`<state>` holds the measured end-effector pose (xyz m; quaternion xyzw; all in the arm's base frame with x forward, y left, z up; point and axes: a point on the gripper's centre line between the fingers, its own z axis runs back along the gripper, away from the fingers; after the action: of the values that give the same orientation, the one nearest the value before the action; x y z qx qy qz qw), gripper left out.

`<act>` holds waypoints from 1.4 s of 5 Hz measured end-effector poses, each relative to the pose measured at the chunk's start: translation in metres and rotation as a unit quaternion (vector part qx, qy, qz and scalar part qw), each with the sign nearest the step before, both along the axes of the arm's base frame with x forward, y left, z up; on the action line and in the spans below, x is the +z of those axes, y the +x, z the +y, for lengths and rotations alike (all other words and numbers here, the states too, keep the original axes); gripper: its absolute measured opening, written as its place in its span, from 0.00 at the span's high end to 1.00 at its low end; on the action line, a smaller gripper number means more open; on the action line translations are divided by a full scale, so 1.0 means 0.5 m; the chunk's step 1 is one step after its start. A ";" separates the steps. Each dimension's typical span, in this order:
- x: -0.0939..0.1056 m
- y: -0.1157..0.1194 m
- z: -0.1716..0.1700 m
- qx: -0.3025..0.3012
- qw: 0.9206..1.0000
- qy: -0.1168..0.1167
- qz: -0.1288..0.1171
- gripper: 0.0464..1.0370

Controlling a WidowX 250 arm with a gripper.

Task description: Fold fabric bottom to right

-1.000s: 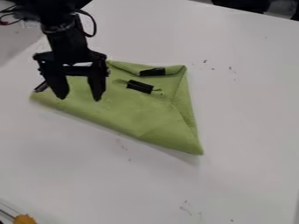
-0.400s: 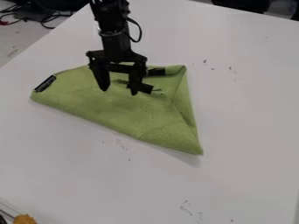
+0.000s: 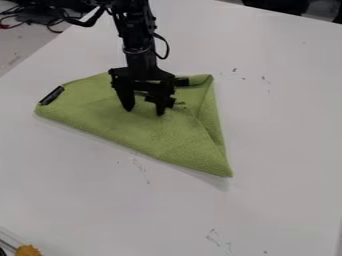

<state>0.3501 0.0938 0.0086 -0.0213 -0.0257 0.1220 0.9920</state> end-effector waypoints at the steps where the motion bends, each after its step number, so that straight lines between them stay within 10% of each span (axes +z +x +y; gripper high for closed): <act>1: -0.002 -0.006 -0.010 -0.014 1.000 0.002 0.012 0.04; 7: -0.008 -0.157 -0.083 -0.022 0.998 0.002 0.066 0.04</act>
<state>0.2715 0.0524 0.0049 -0.0116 0.0404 0.1016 0.9939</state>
